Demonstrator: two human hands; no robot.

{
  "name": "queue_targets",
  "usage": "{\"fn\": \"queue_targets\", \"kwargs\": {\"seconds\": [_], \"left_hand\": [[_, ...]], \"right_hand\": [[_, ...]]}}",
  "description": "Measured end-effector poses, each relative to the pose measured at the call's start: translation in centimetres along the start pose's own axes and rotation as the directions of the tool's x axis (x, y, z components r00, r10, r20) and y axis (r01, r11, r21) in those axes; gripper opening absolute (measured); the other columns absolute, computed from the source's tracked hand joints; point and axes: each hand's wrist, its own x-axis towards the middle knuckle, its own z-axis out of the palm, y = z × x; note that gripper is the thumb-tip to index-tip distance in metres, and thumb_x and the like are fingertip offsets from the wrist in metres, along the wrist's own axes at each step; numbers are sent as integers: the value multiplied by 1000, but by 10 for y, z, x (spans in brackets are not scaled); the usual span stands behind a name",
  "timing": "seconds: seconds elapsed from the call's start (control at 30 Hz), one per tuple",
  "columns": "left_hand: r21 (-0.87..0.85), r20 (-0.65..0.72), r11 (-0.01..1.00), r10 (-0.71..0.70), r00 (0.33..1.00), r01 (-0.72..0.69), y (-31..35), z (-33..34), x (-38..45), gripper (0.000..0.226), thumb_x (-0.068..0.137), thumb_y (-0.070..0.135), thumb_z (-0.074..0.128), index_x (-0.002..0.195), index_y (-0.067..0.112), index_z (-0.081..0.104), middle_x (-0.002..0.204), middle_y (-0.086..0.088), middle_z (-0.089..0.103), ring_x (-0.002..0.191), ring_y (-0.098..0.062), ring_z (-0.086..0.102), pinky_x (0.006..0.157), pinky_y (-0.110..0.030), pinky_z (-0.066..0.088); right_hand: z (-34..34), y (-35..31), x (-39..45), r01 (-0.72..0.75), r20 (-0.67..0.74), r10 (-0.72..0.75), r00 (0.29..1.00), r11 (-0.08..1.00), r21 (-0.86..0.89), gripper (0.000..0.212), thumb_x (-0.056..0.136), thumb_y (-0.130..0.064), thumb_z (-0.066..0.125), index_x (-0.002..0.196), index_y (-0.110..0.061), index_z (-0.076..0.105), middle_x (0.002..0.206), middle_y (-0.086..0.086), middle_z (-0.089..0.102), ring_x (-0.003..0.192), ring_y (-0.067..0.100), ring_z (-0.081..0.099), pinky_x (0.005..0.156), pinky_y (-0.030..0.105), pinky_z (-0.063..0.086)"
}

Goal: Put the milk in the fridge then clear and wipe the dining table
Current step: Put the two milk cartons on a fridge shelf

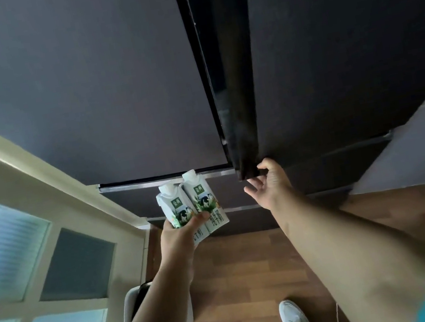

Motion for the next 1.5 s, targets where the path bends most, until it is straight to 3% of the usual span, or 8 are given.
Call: {"fn": "queue_targets", "kwargs": {"seconds": [0.3,0.53,0.8,1.0,1.1,1.2,1.37,1.5], "left_hand": [[65,16,996,61,998,-62,-13,-32,-47,44,66,19,88,105,20,67,97,-1,76,89,-19,73,81,-37,58],[4,45,991,134,990,-135,2,-59,-83,45,67,18,88,105,20,64,95,0,76,89,-19,73,86,-42,59],[-43,183,961,275,944,-272,46,-54,-125,41,68,16,86,104,22,66,95,4,76,90,-16,73,87,-40,58],[-92,365,929,366,856,-358,88,-31,-154,45,69,12,84,109,20,64,97,1,77,91,-19,74,91,-43,57],[-106,410,906,416,812,-411,107,-18,-167,47,68,12,85,110,19,64,97,2,77,91,-19,74,90,-43,57],[-85,462,881,449,765,-465,122,-5,-175,47,67,18,86,109,23,65,98,4,76,93,-17,73,92,-44,55],[-84,536,859,466,704,-505,148,12,-183,50,62,23,86,108,24,67,101,2,76,97,-21,72,94,-49,53],[-111,594,845,479,646,-524,170,20,-186,46,69,16,84,111,22,66,103,-1,76,97,-22,72,95,-48,53]], "right_hand": [[-48,60,-84,-129,-239,46,970,931,-342,15,93,-17,53,100,-6,61,104,9,62,85,23,60,85,38,48],[-5,79,-161,159,17,-177,984,832,-531,14,95,-18,55,102,-11,65,104,6,70,96,22,66,78,34,51],[57,42,-248,599,301,-527,794,596,-535,11,95,-20,52,92,-24,61,115,6,67,102,20,64,80,33,53],[66,17,-291,715,296,-698,652,435,-548,17,89,-21,55,101,-10,63,109,18,64,106,34,62,94,50,51],[63,5,-306,770,216,-820,530,359,-527,36,69,-33,57,97,-10,56,92,11,53,83,23,53,68,32,45],[60,1,-323,800,227,-867,444,269,-535,38,79,-27,57,114,-10,53,104,8,54,89,19,52,75,34,45],[63,-10,-335,799,435,-770,466,155,-581,27,92,-37,56,110,-19,60,106,-1,62,97,15,58,85,37,46],[70,-30,-334,728,448,-676,585,194,-657,60,69,-66,62,116,-28,61,110,-6,68,102,16,64,90,44,50]]}}
